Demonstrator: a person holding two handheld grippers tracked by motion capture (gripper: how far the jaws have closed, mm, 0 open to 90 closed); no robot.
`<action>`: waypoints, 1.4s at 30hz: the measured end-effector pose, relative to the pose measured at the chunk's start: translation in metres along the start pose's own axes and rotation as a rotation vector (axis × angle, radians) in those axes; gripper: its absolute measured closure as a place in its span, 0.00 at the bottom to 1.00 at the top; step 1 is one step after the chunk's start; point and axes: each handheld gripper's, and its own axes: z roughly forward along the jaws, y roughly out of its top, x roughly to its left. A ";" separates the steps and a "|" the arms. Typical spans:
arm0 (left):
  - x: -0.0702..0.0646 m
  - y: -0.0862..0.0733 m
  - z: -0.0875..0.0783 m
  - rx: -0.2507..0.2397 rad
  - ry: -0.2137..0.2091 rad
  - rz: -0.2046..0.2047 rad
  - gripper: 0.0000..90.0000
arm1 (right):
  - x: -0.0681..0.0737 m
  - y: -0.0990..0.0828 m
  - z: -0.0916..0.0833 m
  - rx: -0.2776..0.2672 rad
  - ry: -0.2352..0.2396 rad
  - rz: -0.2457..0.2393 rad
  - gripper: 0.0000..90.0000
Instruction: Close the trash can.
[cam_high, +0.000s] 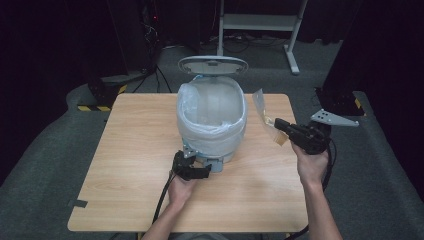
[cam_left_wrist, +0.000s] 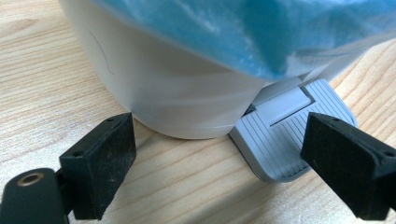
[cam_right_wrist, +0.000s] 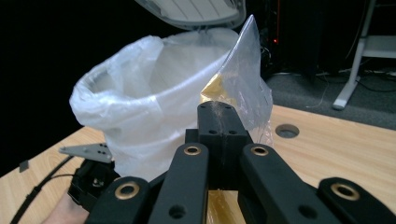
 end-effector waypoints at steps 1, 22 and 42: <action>0.000 0.000 0.000 0.000 0.000 0.000 0.11 | 0.001 0.002 0.000 -0.003 0.004 -0.001 1.00; 0.000 0.000 0.000 -0.001 -0.001 -0.001 0.11 | 0.021 0.038 0.029 0.015 0.105 -0.025 1.00; 0.000 0.000 0.000 -0.001 -0.001 -0.002 0.11 | 0.037 0.056 0.071 0.086 0.186 -0.053 1.00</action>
